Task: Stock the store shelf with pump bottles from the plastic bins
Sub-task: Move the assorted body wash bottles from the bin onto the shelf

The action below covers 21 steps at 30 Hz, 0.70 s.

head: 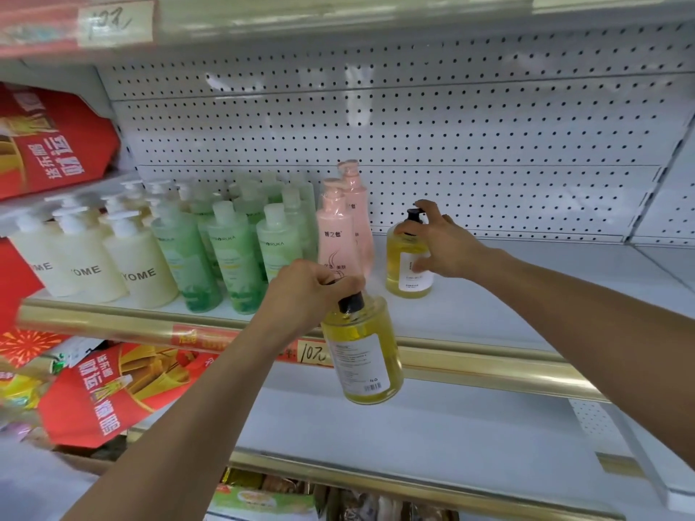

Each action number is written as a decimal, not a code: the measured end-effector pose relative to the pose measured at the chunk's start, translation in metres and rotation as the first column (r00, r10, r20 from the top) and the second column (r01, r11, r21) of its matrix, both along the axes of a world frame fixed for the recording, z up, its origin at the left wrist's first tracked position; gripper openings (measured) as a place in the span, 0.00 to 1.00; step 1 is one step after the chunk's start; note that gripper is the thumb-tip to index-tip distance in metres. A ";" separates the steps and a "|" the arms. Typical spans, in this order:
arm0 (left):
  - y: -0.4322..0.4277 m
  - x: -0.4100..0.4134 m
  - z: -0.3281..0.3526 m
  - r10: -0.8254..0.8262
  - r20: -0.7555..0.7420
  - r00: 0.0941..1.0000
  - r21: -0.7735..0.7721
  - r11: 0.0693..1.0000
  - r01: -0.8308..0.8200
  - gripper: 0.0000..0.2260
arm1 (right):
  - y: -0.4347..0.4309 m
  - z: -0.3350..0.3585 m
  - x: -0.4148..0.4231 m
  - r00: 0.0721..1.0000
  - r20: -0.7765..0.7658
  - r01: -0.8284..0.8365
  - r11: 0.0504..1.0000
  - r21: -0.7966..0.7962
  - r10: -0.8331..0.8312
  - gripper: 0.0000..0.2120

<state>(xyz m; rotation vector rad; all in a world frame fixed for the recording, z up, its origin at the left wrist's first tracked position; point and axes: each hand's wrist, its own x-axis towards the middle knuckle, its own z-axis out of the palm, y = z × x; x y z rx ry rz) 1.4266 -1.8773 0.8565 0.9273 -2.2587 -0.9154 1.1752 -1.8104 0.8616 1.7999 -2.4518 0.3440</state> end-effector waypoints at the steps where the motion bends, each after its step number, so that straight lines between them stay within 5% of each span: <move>1: 0.001 0.000 0.001 0.001 0.004 1.000 0.003 1.000 -0.001 0.23 | -0.003 -0.001 -0.002 1.000 0.000 0.006 1.000 -0.003 -0.006 0.35; 7: 0.013 0.004 0.011 0.003 0.040 0.999 -0.008 1.000 -0.002 0.21 | 0.002 0.000 0.004 0.993 -0.105 0.059 0.998 0.009 -0.058 0.33; 9: 0.018 0.005 0.015 0.015 0.051 0.999 -0.051 0.999 -0.013 0.22 | 0.016 -0.002 0.015 0.991 -0.134 -0.006 0.989 -0.146 -0.014 0.31; 12: 0.026 0.003 0.026 0.035 0.026 0.999 -0.103 0.994 -0.033 0.23 | 0.049 -0.004 0.045 0.914 0.333 -0.046 0.874 -0.484 0.232 0.20; 15: 0.035 -0.004 0.041 0.063 0.000 0.998 -0.159 0.985 -0.062 0.24 | 0.083 -0.010 0.072 0.557 0.752 -0.059 0.919 -0.389 0.354 0.25; 17: 0.039 -0.010 0.052 0.102 -0.025 0.994 -0.200 0.974 -0.105 0.25 | 0.098 -0.023 0.085 0.470 0.809 -0.139 0.935 -0.327 0.353 0.32; 21: 0.047 -0.026 0.069 0.130 -0.067 0.989 -0.196 0.970 -0.141 0.27 | 0.108 -0.037 0.099 0.518 0.802 0.067 0.921 -0.384 0.297 0.40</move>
